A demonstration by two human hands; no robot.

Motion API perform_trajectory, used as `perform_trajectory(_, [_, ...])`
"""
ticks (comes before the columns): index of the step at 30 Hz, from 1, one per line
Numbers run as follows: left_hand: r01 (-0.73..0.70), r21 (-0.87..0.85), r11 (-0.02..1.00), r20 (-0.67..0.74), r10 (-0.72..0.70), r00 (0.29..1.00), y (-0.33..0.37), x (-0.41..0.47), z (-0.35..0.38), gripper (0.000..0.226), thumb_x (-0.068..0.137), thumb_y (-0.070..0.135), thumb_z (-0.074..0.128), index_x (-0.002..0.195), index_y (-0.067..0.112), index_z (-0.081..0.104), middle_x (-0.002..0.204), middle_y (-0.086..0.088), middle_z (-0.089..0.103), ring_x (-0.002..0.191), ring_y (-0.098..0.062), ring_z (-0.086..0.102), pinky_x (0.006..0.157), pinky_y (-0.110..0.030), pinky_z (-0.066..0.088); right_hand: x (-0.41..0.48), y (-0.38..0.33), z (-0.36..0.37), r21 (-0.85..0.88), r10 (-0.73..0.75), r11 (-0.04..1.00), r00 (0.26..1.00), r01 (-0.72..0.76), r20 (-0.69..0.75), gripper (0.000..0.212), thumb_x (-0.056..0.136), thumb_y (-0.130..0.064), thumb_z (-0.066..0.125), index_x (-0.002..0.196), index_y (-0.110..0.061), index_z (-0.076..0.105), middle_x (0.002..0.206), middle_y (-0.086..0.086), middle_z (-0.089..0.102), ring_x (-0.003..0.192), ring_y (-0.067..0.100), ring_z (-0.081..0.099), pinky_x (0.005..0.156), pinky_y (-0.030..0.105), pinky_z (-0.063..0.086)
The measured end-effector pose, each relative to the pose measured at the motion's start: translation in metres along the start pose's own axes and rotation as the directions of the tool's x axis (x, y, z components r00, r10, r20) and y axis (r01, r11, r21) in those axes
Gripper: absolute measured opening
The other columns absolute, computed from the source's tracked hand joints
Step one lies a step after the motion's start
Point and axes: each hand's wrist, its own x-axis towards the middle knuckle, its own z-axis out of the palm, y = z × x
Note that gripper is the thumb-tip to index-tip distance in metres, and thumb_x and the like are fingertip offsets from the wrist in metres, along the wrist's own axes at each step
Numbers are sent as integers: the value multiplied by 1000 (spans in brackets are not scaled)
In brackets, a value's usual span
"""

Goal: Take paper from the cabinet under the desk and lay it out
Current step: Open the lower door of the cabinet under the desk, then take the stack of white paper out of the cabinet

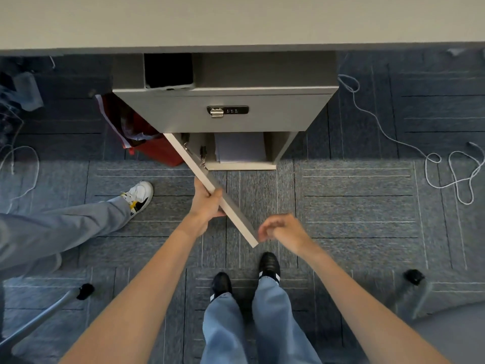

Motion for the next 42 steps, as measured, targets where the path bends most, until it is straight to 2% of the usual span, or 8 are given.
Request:
perform_trajectory(6, [-54,212,976,4,54,999,-15,-6,-35,57,97,9,45,147,19,19,126,-12,56,105,-29,61,79,-51,58,1,1,24,25,-22,999,991,26,-135,24,87,4,54,83,-17,64,88,9,72,90,21,70,93,40,54])
perform_trajectory(10, [-132,447,885,-21,158,987,-32,-13,-68,41,98,11,41,138,9,32,87,2,60,77,-17,58,79,-37,48,2,-10,40,-11,-59,998,981,58,-184,22,89,2,54,82,-18,57,79,5,67,82,22,68,88,44,55])
perform_trajectory(20, [-171,770,614,-85,365,927,-50,-12,-125,25,96,14,36,120,7,38,104,-22,65,88,-42,62,74,-50,50,20,-40,92,-7,-83,996,974,84,-210,21,91,-2,53,78,-17,56,76,7,66,80,25,68,86,48,55])
perform_trajectory(23, [-243,794,557,-96,510,855,-52,-15,-122,38,93,4,42,131,3,41,114,-22,62,102,-40,59,78,-50,51,30,-41,95,-35,-79,997,971,73,-227,22,91,-3,53,77,-19,57,80,10,69,80,24,69,85,47,56])
perform_trajectory(27, [-352,903,245,38,772,635,-44,-11,-104,71,74,-12,49,142,7,39,152,-13,38,137,-31,39,110,-43,36,53,-36,88,-32,-89,996,964,83,-251,29,89,5,51,75,-19,56,74,7,67,77,24,68,85,49,56])
perform_trajectory(30, [-456,887,78,222,793,568,-38,12,-79,63,72,-10,50,133,8,51,150,-11,42,135,-29,42,112,-42,34,77,-26,75,-26,-118,993,952,116,-284,34,85,13,46,76,-18,57,74,6,67,77,24,68,83,50,56])
perform_trajectory(37, [-493,866,78,262,770,581,-51,133,-18,42,85,-1,52,124,14,60,138,-6,55,126,-25,50,100,-36,39,182,8,34,-124,-230,973,876,196,-423,33,85,6,43,72,-24,50,75,0,61,80,28,64,72,38,53])
perform_trajectory(42, [-504,854,130,232,771,593,-62,230,20,36,96,10,42,128,14,57,129,-9,59,118,-28,53,96,-36,38,286,34,-1,-188,-295,954,822,232,-487,19,85,-1,46,84,-18,54,88,8,66,86,28,64,81,48,56])
